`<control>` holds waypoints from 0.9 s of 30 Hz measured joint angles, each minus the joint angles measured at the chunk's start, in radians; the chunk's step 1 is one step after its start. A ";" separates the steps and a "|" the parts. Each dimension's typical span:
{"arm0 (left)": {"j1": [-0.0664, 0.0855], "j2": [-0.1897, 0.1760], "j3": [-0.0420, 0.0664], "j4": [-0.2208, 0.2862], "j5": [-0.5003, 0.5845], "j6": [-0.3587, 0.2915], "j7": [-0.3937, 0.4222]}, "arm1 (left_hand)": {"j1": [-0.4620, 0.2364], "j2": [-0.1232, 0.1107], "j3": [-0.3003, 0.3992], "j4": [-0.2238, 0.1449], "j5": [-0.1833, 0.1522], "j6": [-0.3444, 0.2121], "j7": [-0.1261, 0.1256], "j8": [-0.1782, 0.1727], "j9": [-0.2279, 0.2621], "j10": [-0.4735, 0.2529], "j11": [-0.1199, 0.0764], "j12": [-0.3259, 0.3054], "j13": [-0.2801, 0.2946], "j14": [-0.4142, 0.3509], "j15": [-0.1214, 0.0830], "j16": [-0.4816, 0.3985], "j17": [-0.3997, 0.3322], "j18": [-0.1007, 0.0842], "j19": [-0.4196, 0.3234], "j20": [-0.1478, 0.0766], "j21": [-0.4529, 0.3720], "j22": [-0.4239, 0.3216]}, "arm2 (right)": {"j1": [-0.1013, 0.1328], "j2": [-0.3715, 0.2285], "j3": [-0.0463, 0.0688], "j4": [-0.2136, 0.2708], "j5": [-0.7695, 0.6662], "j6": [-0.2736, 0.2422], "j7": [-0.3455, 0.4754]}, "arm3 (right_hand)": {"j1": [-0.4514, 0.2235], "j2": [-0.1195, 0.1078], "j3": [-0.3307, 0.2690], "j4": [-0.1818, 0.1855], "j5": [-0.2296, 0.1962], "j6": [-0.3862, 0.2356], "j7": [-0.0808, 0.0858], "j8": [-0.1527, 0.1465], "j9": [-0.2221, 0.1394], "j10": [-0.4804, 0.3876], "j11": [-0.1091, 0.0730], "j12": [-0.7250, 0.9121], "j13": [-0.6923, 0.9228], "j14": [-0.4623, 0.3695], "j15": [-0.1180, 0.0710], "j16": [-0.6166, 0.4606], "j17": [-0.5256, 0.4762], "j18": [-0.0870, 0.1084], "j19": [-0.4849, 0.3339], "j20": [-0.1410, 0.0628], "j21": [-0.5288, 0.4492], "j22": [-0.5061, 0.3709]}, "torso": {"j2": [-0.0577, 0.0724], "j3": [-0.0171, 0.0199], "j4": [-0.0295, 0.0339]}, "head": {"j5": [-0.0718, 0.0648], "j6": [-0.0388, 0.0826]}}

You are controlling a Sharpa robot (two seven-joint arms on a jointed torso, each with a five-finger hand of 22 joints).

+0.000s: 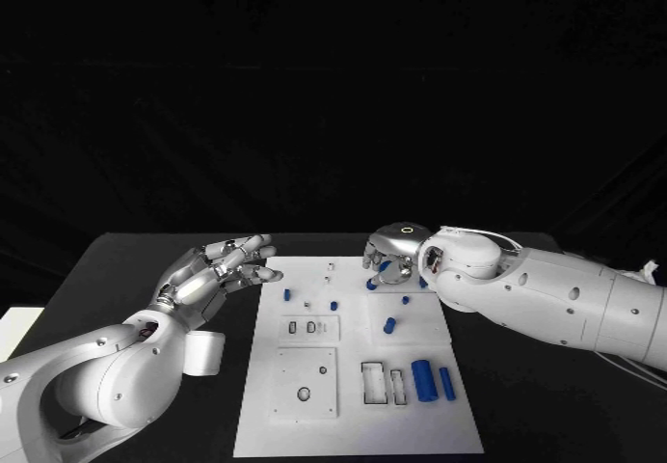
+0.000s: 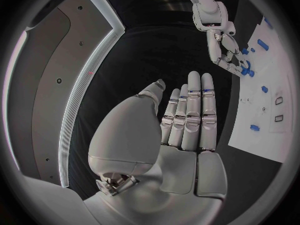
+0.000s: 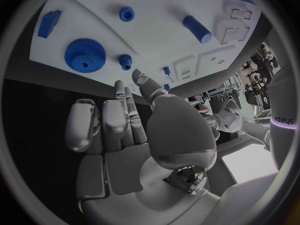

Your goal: Assemble the parts on the task board

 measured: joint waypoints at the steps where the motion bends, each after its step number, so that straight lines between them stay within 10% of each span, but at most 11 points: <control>1: 0.000 0.000 0.000 0.000 0.000 0.000 0.000 | 0.000 0.000 0.000 0.000 0.000 0.000 0.000 0.000 0.000 0.000 0.000 0.000 0.000 0.000 0.000 0.000 0.000 0.000 0.000 0.000 0.000 0.000 | 0.000 0.001 0.000 -0.002 -0.004 0.005 -0.002 | 0.002 -0.002 0.000 0.000 -0.003 0.000 0.000 0.000 -0.001 -0.002 0.002 0.000 0.000 0.000 0.000 0.001 0.000 0.000 0.000 0.000 0.003 0.000 | 0.001 -0.0002 0.0007 | -0.001 0.000; 27: 0.001 -0.003 0.000 -0.002 0.004 0.000 -0.004 | 0.000 0.000 0.000 0.000 -0.003 -0.007 0.007 -0.004 0.000 -0.018 0.004 0.000 -0.001 0.000 0.000 0.000 0.008 0.000 -0.004 0.004 0.000 -0.001 | -0.004 0.017 0.000 -0.028 -0.040 0.077 -0.012 | 0.035 0.028 0.061 0.038 -0.070 0.005 0.005 0.000 -0.001 -0.012 0.006 0.000 0.000 0.004 0.003 0.016 0.010 0.000 -0.011 0.011 0.018 0.012 | 0.020 -0.0013 0.0063 | -0.008 0.002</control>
